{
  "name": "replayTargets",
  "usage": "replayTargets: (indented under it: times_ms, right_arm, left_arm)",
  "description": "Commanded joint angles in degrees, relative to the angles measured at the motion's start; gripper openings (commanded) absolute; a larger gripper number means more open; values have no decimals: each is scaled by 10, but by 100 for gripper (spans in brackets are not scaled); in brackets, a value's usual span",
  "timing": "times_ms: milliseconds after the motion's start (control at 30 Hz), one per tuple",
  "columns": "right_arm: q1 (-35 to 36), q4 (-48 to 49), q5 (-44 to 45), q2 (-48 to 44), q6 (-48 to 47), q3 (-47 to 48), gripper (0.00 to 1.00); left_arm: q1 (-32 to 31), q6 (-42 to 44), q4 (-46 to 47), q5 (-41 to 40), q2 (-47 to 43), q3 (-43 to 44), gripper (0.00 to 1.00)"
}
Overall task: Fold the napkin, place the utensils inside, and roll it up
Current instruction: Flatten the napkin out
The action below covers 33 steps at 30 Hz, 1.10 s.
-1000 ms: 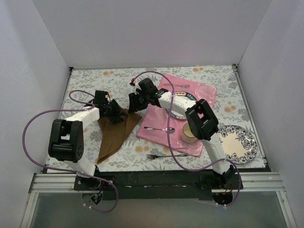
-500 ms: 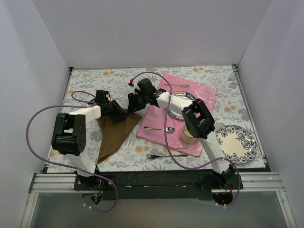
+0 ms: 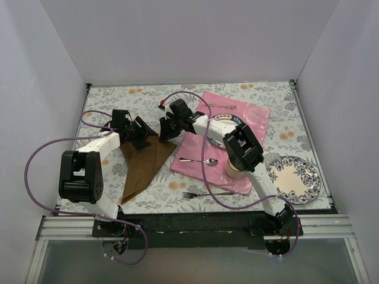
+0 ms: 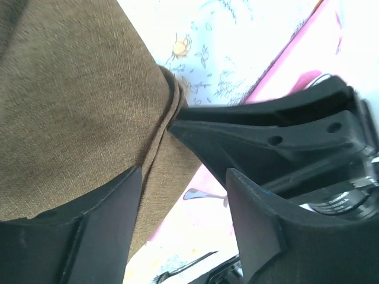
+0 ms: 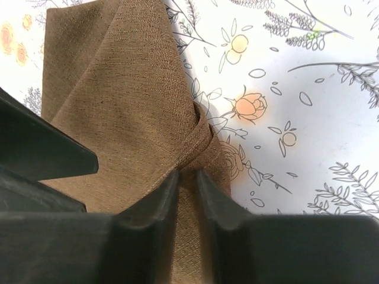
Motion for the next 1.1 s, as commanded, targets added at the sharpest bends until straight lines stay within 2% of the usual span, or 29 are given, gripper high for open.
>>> replayTargets:
  times_ms: [0,33,67,100,367,567,733,833,933,967,1067]
  right_arm:
    - [2,-1,-8,-1,-13,23,20]
    - [3,1,-9,-6,-15,22,15]
    - [2,2,-9,-9,-16,23,5]
    - [2,-1,-9,-11,-19,27,1]
    - [-9,0,-2,-69,-17,-22,1]
    - [-18,19,3,-117,-19,-87,1]
    - [-19,18,3,-127,-20,-98,1]
    - [-24,15,-2,-126,-19,-101,1]
    - [-25,11,-2,-125,-14,-101,10]
    - [-25,11,0,-125,-13,-100,17]
    - [-25,5,-7,-113,-5,-84,26]
  left_arm:
    - [12,-10,7,9,-8,2,56]
    - [14,-15,11,13,-3,2,55]
    - [15,-17,15,19,2,3,54]
    - [15,-21,21,20,10,3,54]
    - [15,-15,27,35,64,29,54]
    - [13,1,27,61,118,47,43]
    - [11,2,35,65,129,47,33]
    - [11,4,43,70,128,45,30]
    - [11,5,47,80,129,46,25]
    - [11,6,48,81,128,46,24]
    - [12,11,47,78,122,44,21]
